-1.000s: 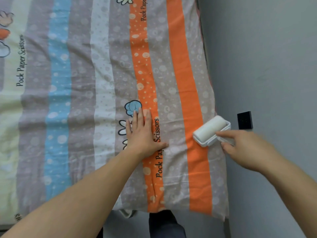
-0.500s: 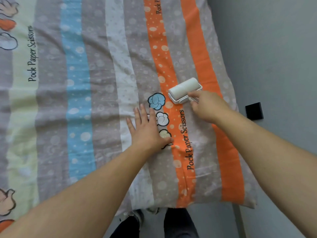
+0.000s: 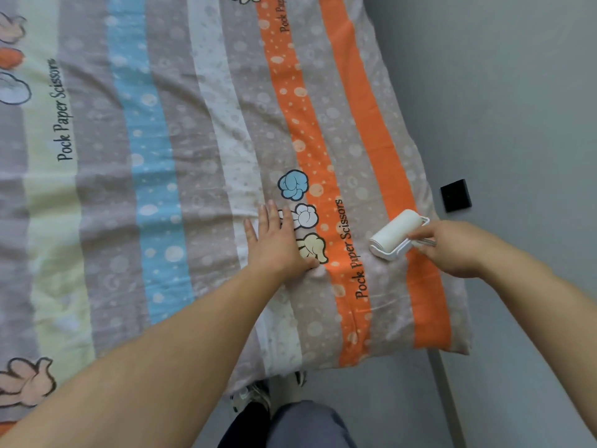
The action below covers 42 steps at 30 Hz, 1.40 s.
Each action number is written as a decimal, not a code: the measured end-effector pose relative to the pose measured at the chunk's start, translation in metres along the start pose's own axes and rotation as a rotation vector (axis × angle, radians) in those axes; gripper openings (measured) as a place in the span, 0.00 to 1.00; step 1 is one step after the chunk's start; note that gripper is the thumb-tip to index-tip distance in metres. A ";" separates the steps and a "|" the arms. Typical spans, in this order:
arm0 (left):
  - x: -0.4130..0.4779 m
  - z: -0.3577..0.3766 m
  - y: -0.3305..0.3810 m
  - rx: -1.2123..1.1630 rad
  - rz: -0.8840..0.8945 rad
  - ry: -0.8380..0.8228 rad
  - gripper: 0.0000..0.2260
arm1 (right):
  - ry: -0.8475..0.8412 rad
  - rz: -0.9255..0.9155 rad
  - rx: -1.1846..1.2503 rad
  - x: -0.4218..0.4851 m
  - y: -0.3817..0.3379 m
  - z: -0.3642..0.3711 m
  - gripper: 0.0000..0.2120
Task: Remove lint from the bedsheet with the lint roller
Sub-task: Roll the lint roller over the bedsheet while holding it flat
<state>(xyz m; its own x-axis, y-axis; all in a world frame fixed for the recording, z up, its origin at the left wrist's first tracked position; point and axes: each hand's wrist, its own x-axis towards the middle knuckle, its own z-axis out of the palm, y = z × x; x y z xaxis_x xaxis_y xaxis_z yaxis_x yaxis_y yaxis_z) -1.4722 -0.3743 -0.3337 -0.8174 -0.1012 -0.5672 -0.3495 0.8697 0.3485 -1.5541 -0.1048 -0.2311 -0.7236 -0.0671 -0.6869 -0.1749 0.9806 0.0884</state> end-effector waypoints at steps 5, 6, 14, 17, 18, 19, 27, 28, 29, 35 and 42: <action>0.006 -0.004 -0.002 -0.024 0.041 -0.072 0.57 | 0.124 -0.029 0.044 -0.024 -0.034 -0.030 0.16; 0.004 -0.005 -0.005 -0.050 0.069 -0.048 0.55 | 0.196 -0.085 0.103 -0.020 -0.053 -0.035 0.16; -0.023 0.002 -0.046 -0.013 -0.036 0.141 0.56 | 0.236 -0.271 0.265 0.073 -0.172 -0.018 0.20; -0.024 0.003 -0.045 0.014 -0.084 0.078 0.61 | 0.238 -0.243 0.219 0.065 -0.153 0.003 0.21; -0.025 0.004 -0.044 0.019 -0.088 0.070 0.61 | 0.232 -0.234 0.195 0.057 -0.142 0.009 0.21; -0.026 0.005 -0.043 0.023 -0.087 0.058 0.61 | 0.215 -0.219 0.166 0.047 -0.129 0.013 0.21; -0.028 0.002 -0.039 0.003 -0.092 -0.022 0.59 | 0.065 -0.110 0.001 -0.022 -0.062 0.026 0.19; -0.029 0.000 -0.038 -0.009 -0.087 -0.018 0.55 | 0.037 -0.102 -0.020 -0.026 -0.062 0.020 0.19; -0.030 -0.003 -0.039 -0.028 -0.084 -0.006 0.50 | 0.007 -0.093 -0.039 -0.029 -0.064 0.012 0.19; -0.026 -0.029 -0.065 -0.109 -0.007 0.254 0.16 | 0.150 -0.106 0.004 -0.019 -0.110 -0.048 0.17; -0.026 -0.035 -0.088 -0.018 -0.116 0.221 0.31 | 0.231 -0.325 0.388 0.063 -0.212 -0.031 0.20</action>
<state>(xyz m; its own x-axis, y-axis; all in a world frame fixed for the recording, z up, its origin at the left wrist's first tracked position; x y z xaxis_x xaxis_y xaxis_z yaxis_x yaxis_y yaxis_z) -1.4358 -0.4653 -0.3234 -0.8509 -0.3046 -0.4280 -0.4532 0.8377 0.3049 -1.5838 -0.3226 -0.2709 -0.8087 -0.3732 -0.4548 -0.1862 0.8957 -0.4038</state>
